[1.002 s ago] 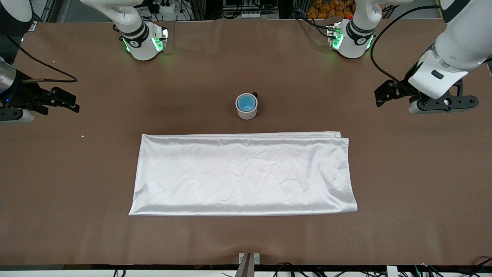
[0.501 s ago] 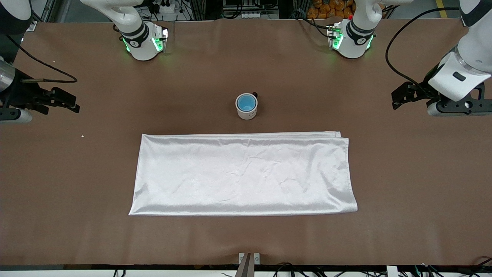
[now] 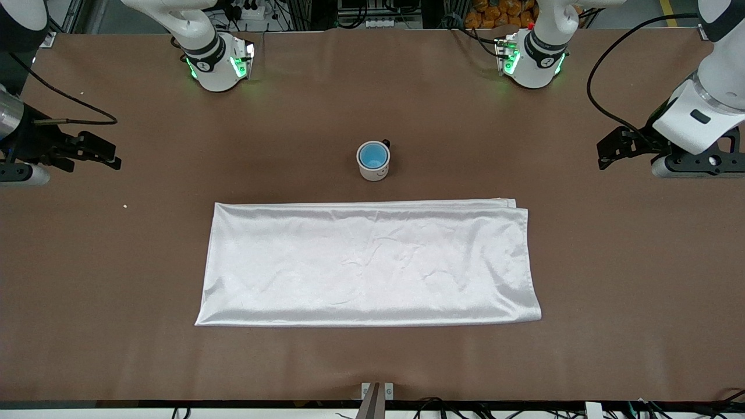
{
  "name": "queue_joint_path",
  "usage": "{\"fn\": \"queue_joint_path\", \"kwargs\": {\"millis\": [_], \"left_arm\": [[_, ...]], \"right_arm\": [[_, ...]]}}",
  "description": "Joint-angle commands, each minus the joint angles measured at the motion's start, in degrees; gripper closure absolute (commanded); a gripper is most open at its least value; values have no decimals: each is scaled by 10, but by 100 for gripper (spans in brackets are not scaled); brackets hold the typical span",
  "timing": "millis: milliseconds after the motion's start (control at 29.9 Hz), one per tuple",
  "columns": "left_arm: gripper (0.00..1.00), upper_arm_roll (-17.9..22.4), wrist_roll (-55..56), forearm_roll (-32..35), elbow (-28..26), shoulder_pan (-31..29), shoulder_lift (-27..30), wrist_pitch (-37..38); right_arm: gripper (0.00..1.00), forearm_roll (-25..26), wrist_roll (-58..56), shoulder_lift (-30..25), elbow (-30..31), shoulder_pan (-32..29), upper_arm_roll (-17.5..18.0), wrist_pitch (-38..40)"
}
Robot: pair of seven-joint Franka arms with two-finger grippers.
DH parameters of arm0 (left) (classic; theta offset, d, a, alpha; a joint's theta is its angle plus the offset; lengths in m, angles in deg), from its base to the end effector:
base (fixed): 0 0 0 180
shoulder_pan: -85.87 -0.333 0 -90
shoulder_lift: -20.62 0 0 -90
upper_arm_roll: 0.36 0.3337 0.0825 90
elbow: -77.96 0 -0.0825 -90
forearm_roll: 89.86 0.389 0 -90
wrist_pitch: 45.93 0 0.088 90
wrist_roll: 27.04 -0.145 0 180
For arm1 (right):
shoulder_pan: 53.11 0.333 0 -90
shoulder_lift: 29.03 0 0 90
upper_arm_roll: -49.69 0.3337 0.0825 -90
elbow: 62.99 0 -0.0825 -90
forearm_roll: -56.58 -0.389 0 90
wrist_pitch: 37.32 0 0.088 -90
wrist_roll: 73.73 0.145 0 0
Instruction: Place blue cup into white mug on table
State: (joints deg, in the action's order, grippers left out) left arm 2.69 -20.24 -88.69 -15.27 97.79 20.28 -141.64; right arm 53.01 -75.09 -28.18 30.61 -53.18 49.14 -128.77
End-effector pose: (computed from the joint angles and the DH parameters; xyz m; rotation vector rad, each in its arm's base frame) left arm 0.5648 -0.0854 0.5827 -3.1250 0.0591 -0.0622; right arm 0.5620 0.0028 0.5684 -3.0776 -0.0149 0.0789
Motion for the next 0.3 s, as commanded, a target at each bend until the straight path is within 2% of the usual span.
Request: {"fn": "queue_joint_path", "kwargs": {"millis": [0, 167, 267], "left_arm": [[0, 3, -11, 8, 0, 2, 1, -6], [0, 3, -11, 7, 0, 2, 1, -7], [0, 3, -11, 6, 0, 2, 1, -7]], "right_arm": [[0, -9, 4, -6, 0, 3, -4, 7], [0, -8, 6, -6, -3, 2, -5, 7], [0, -7, 8, 3, -24, 2, -5, 13]]}}
